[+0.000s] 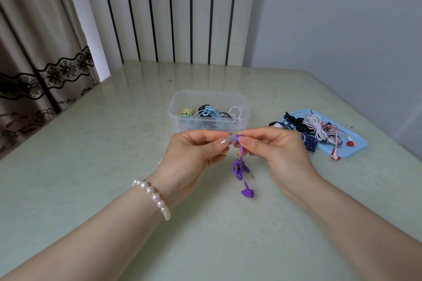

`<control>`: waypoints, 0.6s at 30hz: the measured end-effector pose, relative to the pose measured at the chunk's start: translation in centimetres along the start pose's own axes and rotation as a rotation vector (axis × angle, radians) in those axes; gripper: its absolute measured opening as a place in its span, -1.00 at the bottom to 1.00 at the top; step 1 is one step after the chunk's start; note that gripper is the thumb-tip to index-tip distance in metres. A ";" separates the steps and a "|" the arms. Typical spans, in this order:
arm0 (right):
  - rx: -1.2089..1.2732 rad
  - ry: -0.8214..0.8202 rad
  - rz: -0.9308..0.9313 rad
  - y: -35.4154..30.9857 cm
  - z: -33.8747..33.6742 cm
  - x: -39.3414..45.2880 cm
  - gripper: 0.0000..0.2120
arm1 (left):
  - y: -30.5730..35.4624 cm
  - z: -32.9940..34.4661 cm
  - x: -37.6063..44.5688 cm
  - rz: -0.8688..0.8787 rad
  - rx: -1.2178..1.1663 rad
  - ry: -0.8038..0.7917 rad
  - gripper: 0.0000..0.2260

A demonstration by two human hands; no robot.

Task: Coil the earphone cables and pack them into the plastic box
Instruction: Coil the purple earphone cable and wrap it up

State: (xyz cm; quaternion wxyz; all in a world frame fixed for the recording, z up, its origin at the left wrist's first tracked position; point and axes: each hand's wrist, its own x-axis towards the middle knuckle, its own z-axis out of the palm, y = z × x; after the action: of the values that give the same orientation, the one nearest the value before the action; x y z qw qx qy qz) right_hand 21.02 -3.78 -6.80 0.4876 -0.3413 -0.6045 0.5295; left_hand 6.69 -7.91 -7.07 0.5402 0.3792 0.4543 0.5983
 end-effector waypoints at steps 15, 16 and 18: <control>-0.176 -0.092 -0.010 -0.2 -0.2 0.0 -0.87 | 0.4 -0.8 0.4 -0.087 0.019 -0.093 -0.94; -0.209 -0.104 -0.014 -0.2 -0.3 0.0 -0.88 | 0.5 -0.9 0.5 -0.098 0.023 -0.084 -0.92; -0.269 -0.085 -0.031 -0.3 -0.7 0.2 -0.87 | 0.7 -1.1 0.7 -0.108 0.022 -0.074 -0.87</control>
State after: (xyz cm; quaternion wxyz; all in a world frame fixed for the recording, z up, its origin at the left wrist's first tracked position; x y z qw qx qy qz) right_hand 21.63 -3.43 -6.52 0.4196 -0.3712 -0.6954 0.4501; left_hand 5.34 -7.40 -6.80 0.5839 0.3816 0.4604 0.5490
